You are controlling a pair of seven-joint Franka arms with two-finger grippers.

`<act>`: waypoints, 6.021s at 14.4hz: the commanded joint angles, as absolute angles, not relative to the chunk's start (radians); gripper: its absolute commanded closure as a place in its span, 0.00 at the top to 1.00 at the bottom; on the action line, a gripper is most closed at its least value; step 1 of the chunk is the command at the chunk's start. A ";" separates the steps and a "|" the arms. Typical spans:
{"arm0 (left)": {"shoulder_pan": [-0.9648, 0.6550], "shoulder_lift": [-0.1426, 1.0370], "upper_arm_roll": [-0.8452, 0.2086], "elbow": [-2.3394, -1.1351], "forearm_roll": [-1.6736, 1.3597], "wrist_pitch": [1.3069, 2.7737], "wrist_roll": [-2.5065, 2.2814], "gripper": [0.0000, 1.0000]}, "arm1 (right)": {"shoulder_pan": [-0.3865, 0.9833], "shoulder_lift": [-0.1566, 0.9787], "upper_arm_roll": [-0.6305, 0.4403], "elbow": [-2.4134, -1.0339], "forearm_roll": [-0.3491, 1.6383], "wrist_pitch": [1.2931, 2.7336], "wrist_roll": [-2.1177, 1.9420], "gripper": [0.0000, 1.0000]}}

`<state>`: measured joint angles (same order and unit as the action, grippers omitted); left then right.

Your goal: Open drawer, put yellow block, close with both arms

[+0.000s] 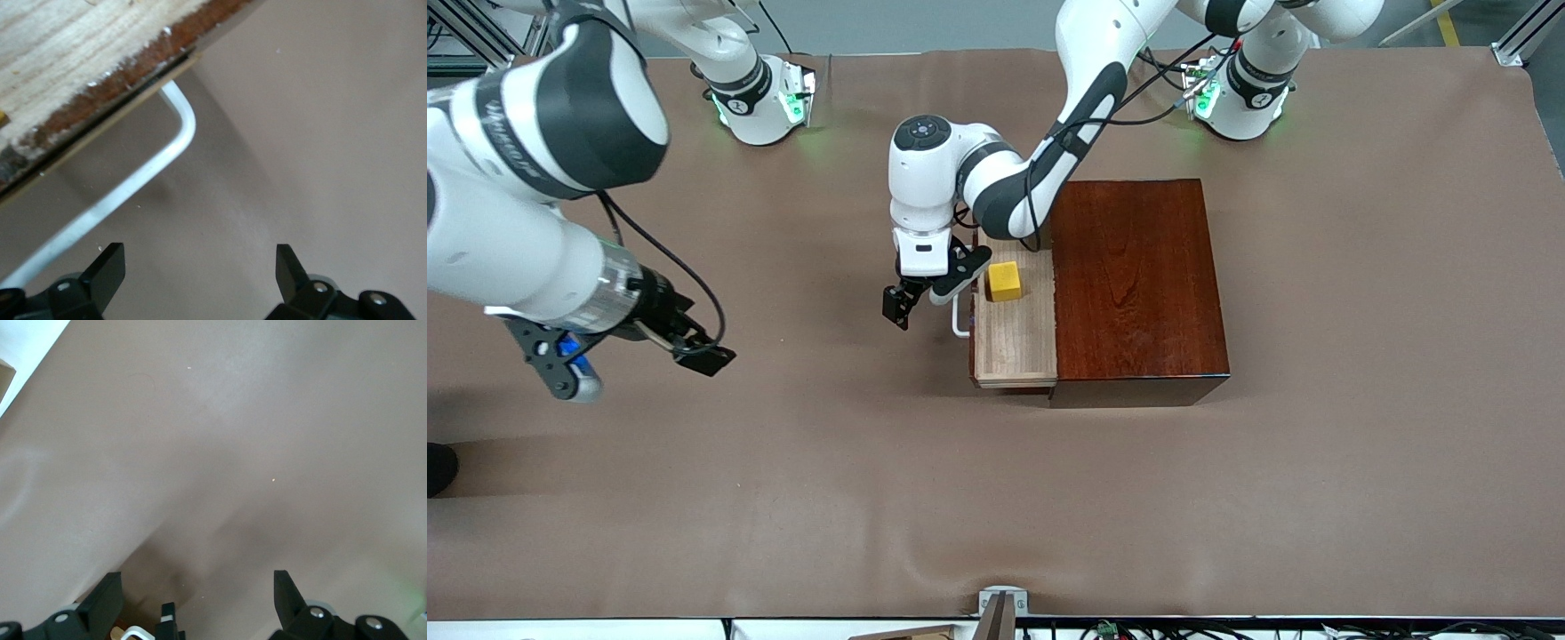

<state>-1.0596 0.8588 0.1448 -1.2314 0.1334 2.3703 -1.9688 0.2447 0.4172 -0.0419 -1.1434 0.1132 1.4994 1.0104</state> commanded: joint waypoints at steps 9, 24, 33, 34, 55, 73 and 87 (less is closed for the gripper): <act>-1.058 0.833 0.198 -1.200 0.144 2.161 -2.006 1.00 | 0.163 0.327 -0.029 -1.140 0.107 1.333 0.586 1.00; -1.028 0.811 0.196 -1.226 0.135 1.800 -2.019 1.00 | 0.077 0.066 -0.026 -1.382 0.018 1.300 -0.064 1.00; -1.029 0.811 0.183 -1.212 0.141 1.824 -1.939 1.00 | 0.008 -0.051 -0.025 -1.575 -0.006 1.428 -0.225 1.00; -1.029 0.805 0.180 -1.210 0.138 1.839 -1.913 1.00 | 0.003 -0.049 -0.026 -1.572 -0.005 1.428 -0.229 1.00; -0.648 0.233 0.192 -1.381 0.123 1.724 -0.918 1.00 | -0.008 -0.044 -0.026 -1.560 0.034 1.434 -0.218 1.00; -0.131 0.043 -0.049 -1.495 0.117 1.581 -0.259 1.00 | -0.009 -0.043 -0.025 -1.557 0.035 1.434 -0.218 1.00; 0.028 -0.117 -0.133 -1.663 0.012 1.594 -0.031 1.00 | -0.009 -0.043 -0.025 -1.559 0.035 1.434 -0.218 1.00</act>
<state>0.0051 -0.1041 -0.1250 -1.6744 0.0360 1.6205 -0.1025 0.0077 -0.0256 -0.0334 -1.5450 0.0194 1.4299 -0.2139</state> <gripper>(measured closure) 0.000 0.000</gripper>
